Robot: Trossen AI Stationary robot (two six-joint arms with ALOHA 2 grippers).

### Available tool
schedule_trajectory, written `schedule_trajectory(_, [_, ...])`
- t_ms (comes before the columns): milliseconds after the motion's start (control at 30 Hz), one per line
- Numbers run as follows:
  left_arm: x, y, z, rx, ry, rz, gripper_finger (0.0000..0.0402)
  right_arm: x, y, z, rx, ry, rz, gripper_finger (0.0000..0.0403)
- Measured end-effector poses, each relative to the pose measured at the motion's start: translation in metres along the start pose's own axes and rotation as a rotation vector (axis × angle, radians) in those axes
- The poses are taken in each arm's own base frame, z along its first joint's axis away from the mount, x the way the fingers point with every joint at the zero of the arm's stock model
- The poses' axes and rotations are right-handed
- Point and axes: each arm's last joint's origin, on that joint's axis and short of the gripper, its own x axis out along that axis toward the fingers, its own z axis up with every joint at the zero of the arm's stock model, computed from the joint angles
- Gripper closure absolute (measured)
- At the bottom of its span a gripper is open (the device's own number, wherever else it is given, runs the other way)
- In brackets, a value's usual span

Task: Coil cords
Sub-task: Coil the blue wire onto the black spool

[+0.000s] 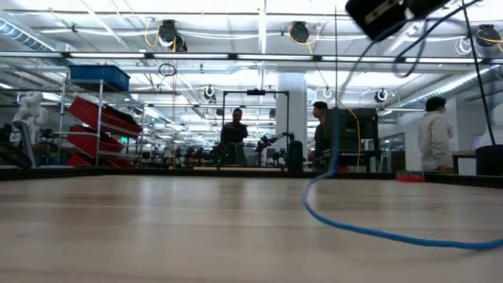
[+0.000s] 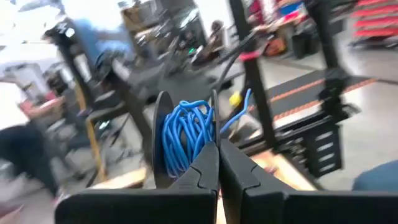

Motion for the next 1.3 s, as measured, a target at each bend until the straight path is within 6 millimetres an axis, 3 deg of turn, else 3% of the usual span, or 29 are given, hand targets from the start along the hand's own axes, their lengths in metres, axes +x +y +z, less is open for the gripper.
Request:
schedule_trajectory(367, [0.002,0.008,-0.022,-0.1,0.197,0.027,0.0402,-0.041,0.047,0.026,-0.093,0.027,-0.177,0.0403])
schedule_trajectory(667, [0.002,0.012,-0.035,-0.2,0.289,-0.071,0.0401,-0.076,0.073,0.045,-0.183,-0.066,-0.339,0.0403])
schedule_trajectory(967, [0.002,0.01,-0.039,-0.239,0.328,-0.104,0.0402,-0.1,0.081,0.064,-0.294,-0.177,-0.445,0.0403])
schedule_trajectory(1300, [0.009,0.006,-0.046,-0.251,0.327,-0.17,0.0402,-0.105,0.068,0.086,-0.419,-0.282,-0.514,0.0403])
